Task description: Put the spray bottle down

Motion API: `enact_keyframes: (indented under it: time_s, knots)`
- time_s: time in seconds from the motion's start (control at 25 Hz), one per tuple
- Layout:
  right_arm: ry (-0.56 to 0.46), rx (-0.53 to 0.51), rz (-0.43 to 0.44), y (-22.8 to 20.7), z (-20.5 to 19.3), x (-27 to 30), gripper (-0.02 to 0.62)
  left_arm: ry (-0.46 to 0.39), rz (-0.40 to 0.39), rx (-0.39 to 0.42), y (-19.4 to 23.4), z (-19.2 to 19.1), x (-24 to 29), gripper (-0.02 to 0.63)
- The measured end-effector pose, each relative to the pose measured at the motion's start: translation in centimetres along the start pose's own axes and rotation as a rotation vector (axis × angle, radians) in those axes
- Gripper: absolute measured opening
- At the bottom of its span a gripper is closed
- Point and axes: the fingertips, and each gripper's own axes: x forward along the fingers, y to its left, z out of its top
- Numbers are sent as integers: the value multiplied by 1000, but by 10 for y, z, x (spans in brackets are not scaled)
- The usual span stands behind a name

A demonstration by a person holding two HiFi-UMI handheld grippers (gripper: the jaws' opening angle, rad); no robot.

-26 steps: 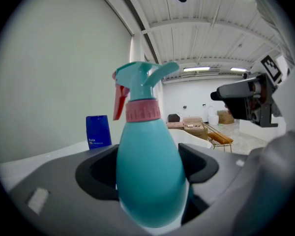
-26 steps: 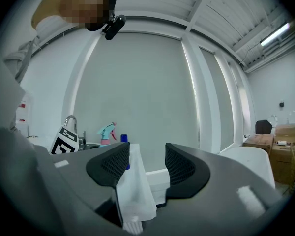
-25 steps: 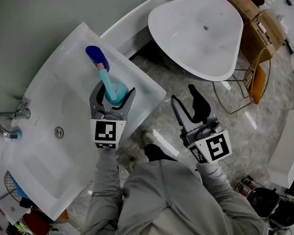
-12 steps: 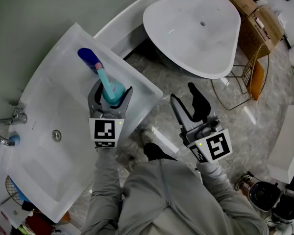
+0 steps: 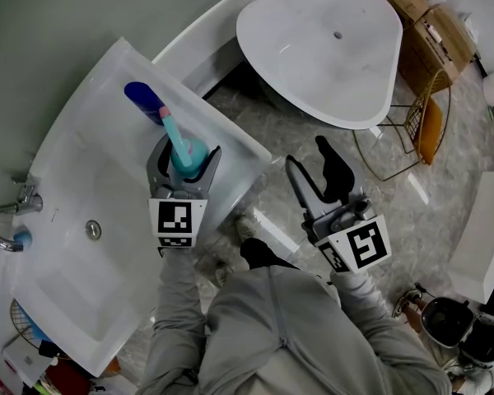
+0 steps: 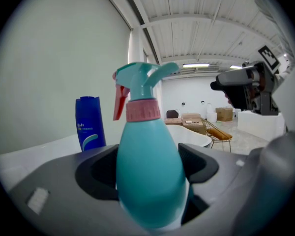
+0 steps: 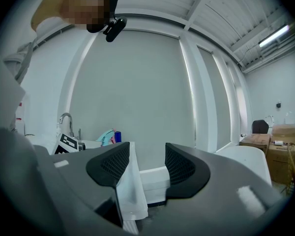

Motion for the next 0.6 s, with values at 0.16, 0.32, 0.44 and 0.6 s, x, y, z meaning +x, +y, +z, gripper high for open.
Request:
enact_keyframes:
  time_s: [0.16, 0.32, 0.44, 0.6]
  knots:
    - [3, 1, -7, -1, -1, -1, 225, 11, -12, 19, -5, -7, 0, 408]
    - [1, 1, -12, -2, -2, -5, 225, 7, -16, 30, -9, -9, 0, 408]
    - [-4, -1, -12, 0, -1, -6, 225, 4, -19, 31, -10, -10, 0, 408]
    - [-4, -3, -13, 1, 0, -8, 225, -1, -20, 33, -10, -9, -2, 408]
